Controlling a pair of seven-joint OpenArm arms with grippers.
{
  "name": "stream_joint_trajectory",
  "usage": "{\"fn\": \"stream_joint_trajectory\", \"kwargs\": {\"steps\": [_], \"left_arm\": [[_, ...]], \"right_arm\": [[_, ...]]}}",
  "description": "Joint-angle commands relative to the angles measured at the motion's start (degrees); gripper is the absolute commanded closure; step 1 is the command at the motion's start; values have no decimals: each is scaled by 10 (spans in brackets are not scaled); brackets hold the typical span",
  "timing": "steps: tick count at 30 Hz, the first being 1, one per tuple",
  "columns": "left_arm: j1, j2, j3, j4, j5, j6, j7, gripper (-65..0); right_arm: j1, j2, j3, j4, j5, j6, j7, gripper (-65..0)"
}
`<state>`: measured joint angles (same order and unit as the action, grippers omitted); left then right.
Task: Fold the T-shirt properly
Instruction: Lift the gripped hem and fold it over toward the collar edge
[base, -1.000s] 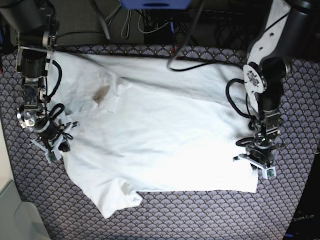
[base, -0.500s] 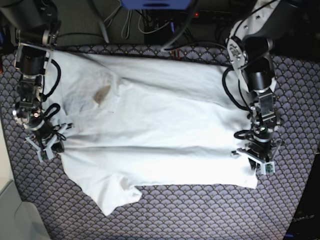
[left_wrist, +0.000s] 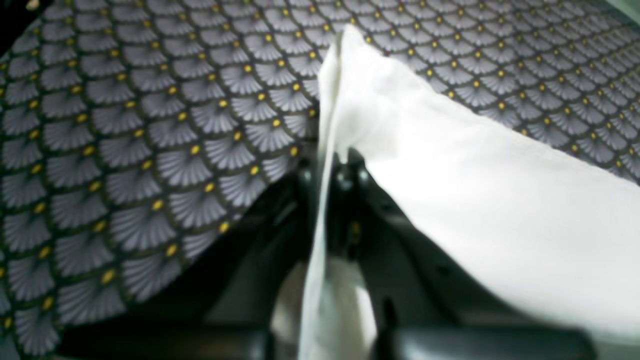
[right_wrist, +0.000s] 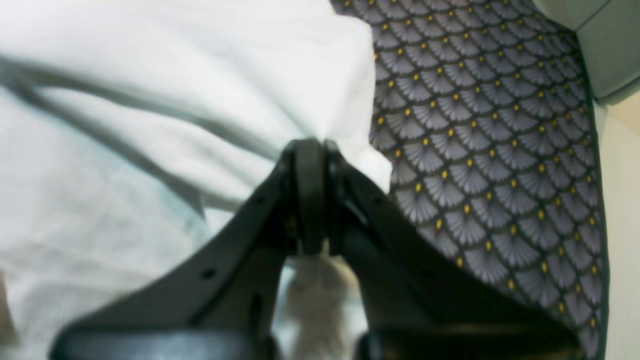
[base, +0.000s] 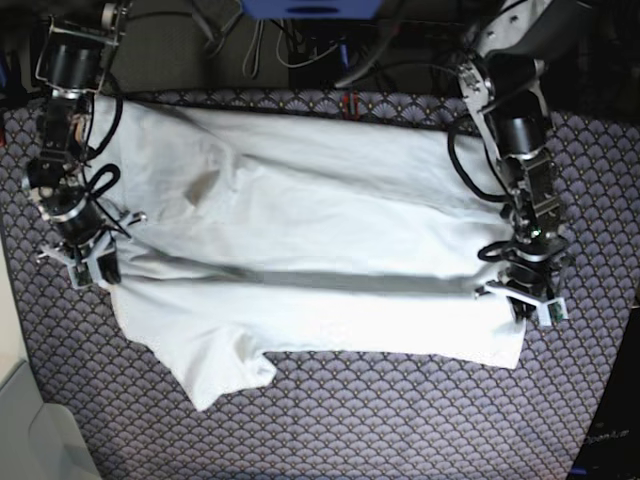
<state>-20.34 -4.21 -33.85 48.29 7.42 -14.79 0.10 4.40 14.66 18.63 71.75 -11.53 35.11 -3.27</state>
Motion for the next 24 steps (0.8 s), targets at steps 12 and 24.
{"fn": "stream_joint_trajectory", "kwargs": {"steps": [12, 24], "left_arm": [[72, 11, 12, 194, -59, 1, 69, -7], [167, 9, 30, 358, -149, 1, 181, -7]], "right_arm": [[-101, 7, 3, 160, 84, -3, 12, 0], [-197, -10, 39, 281, 107, -3, 15, 0]]}}
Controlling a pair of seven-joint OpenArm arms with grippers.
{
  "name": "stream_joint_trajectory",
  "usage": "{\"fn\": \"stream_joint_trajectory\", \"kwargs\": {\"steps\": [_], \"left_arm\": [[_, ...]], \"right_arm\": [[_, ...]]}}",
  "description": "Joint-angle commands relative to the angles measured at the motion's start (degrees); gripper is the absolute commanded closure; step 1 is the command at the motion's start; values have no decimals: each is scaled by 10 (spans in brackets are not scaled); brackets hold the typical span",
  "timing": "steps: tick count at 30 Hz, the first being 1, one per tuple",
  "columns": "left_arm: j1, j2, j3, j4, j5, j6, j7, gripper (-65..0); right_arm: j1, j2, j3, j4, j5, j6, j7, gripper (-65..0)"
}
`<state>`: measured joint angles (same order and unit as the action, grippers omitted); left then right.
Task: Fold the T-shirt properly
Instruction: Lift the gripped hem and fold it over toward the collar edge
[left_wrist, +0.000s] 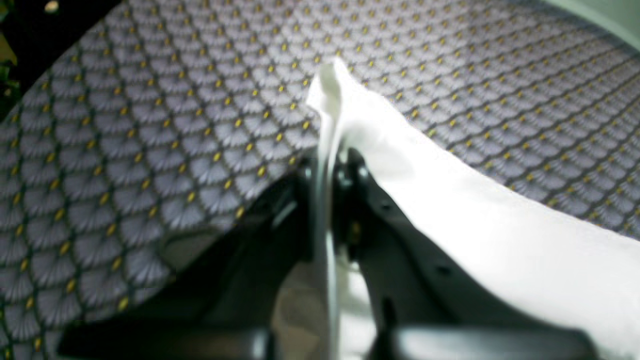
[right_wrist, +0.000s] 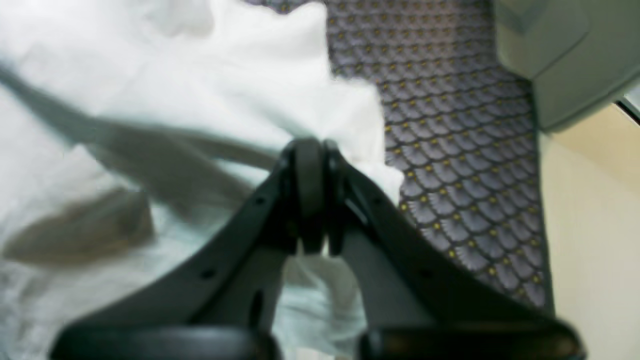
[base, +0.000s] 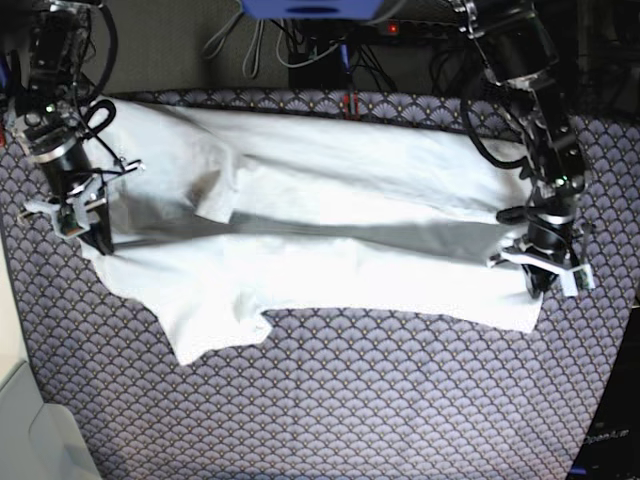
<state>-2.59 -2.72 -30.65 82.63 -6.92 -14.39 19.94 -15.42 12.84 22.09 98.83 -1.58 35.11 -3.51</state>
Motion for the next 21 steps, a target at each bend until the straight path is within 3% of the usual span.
{"fn": "stream_joint_trajectory", "kwargs": {"steps": [1, 11, 17, 21], "left_arm": [[-4, -6, -2, 23, -10, -2, -17, -7], [49, -29, -2, 67, -53, -2, -17, -7], [73, -44, -2, 73, -53, -2, -17, -7], [86, -45, -2, 82, -53, -2, -17, -7]], "right_arm": [[-8, 8, 8, 16, 13, -3, 17, 0], [-70, 9, 12, 34, 15, -3, 26, 0], [-118, 7, 32, 34, 15, -3, 108, 0], [-153, 9, 32, 31, 15, -3, 129, 0]]}}
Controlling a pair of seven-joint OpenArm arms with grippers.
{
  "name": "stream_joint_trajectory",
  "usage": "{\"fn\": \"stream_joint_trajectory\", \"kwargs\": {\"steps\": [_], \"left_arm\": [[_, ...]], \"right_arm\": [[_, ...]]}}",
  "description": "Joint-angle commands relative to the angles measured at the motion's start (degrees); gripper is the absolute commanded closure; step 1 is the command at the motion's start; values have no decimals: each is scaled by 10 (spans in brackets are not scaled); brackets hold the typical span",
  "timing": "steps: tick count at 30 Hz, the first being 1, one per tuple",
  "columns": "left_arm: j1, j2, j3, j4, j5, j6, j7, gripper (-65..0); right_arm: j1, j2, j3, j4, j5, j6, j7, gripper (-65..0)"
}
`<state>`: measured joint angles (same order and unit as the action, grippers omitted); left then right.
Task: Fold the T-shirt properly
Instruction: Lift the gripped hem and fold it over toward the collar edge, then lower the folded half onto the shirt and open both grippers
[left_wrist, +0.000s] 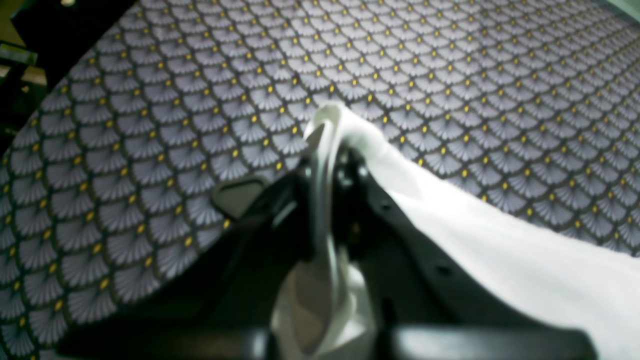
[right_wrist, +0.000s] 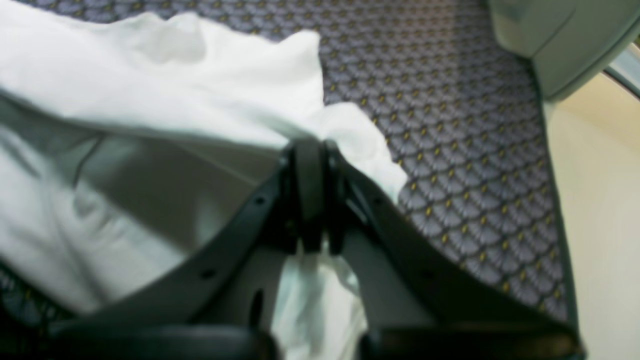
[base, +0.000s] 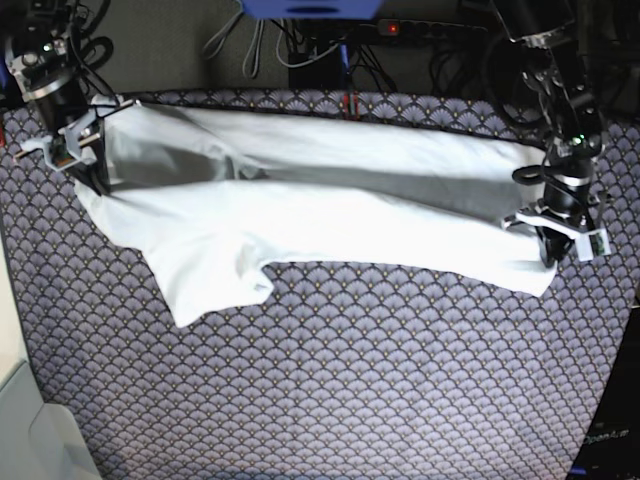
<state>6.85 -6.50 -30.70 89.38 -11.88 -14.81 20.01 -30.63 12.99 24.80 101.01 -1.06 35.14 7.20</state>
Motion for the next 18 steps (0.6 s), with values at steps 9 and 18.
{"fn": "stream_joint_trajectory", "kwargs": {"steps": [9, 18], "left_arm": [[31, -21, -2, 30, -4, 2, -17, -7], [67, -19, -28, 24, -5, 2, -17, -7]], "right_arm": [[-42, 16, 4, 8, 10, -4, 22, 0], [-55, 12, 0, 7, 10, -4, 22, 0]]}}
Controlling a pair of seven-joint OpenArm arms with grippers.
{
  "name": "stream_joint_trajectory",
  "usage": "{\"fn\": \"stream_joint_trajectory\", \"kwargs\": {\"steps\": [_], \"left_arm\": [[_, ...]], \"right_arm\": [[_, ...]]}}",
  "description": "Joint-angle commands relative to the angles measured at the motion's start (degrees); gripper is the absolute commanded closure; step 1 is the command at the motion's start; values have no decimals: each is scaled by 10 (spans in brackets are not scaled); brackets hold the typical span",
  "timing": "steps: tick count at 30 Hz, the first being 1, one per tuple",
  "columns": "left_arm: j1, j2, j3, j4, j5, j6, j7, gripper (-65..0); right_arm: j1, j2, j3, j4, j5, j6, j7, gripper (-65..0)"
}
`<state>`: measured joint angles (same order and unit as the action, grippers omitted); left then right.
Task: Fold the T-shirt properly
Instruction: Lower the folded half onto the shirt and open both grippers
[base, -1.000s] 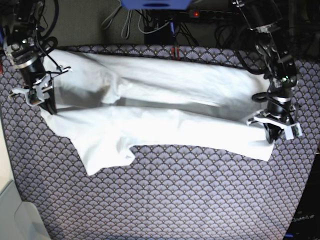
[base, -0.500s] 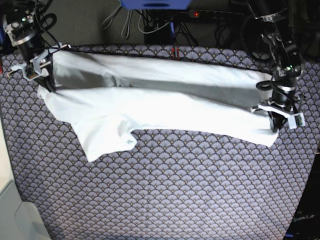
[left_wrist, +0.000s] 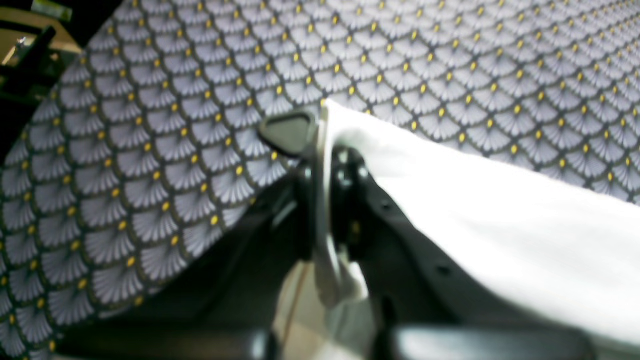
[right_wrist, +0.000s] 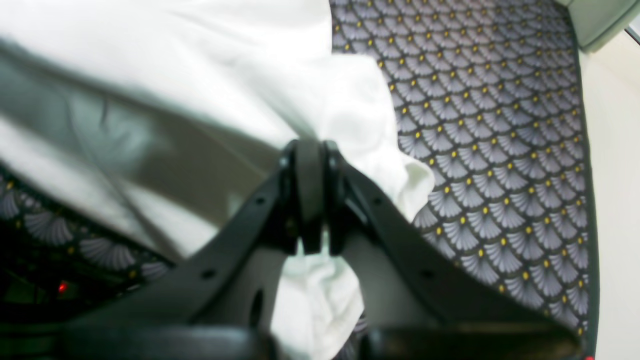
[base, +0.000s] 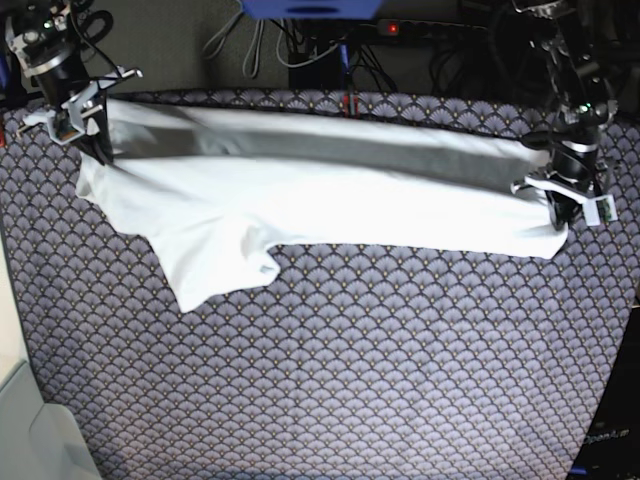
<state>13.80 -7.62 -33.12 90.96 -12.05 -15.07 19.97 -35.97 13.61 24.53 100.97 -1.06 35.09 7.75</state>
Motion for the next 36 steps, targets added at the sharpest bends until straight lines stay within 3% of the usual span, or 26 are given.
{"fn": "stream_joint_trajectory", "kwargs": {"steps": [1, 14, 22, 29, 31, 36], "left_arm": [[-1, -8, -3, 9, -3, 4, -16, -7], [-14, -17, 1, -47, -1, 4, -16, -12], [-14, -15, 0, -59, -1, 4, -17, -174], [-14, -11, 1, -59, -1, 4, -17, -245], [-13, -11, 0, -59, -1, 4, -17, -274], [-8, -11, 1, -59, -2, 4, -17, -331]], "right_arm": [[-3, 6, 3, 8, 10, -3, 17, 0], [-11, 9, -15, -92, 8, -3, 65, 0], [-21, 9, -15, -89, 8, -3, 64, 0], [-23, 9, -15, -93, 8, -3, 62, 0], [-23, 9, -15, -92, 8, -3, 43, -35], [-22, 9, -15, -89, 8, -3, -37, -200]]}}
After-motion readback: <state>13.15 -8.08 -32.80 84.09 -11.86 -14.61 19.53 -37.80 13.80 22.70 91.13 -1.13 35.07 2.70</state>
